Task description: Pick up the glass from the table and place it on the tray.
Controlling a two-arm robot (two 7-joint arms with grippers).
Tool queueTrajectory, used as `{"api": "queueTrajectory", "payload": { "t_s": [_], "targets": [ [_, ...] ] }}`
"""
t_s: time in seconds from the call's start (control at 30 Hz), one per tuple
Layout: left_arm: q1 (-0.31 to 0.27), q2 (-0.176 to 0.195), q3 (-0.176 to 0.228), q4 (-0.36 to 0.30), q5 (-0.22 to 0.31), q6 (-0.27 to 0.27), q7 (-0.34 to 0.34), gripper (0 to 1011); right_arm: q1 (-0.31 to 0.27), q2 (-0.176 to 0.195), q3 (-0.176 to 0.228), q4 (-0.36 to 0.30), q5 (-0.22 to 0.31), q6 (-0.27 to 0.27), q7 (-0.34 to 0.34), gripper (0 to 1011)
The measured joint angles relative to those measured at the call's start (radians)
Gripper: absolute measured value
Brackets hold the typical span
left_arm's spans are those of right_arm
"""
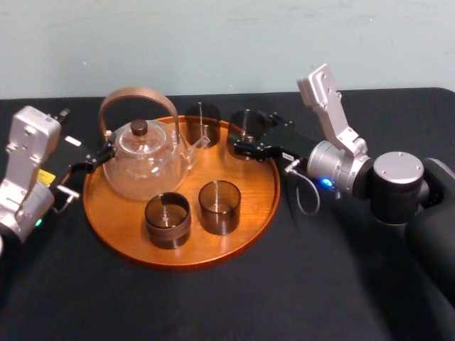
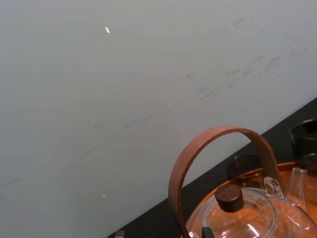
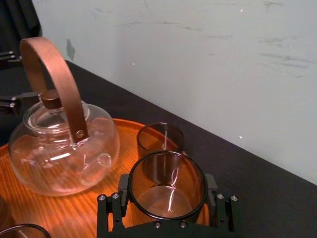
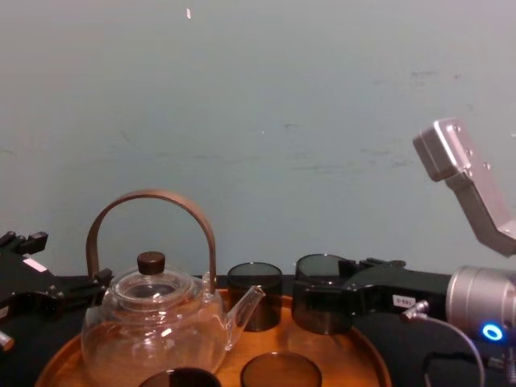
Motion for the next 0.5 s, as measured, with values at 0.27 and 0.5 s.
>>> {"api": "queueTrajectory", "payload": {
  "t_s": [0.27, 0.5],
  "targets": [
    [0.0, 0.0, 0.0, 0.0, 0.0, 0.0, 0.0, 1009, 0.006, -0.011, -0.017, 0.016, -0.006, -0.005, 0.004, 904],
    [0.0, 0.0, 0.0, 0.0, 0.0, 0.0, 0.0, 1010, 0.011, -0.017, -0.025, 0.031, -0.009, -0.008, 0.006, 904]
  ]
}}
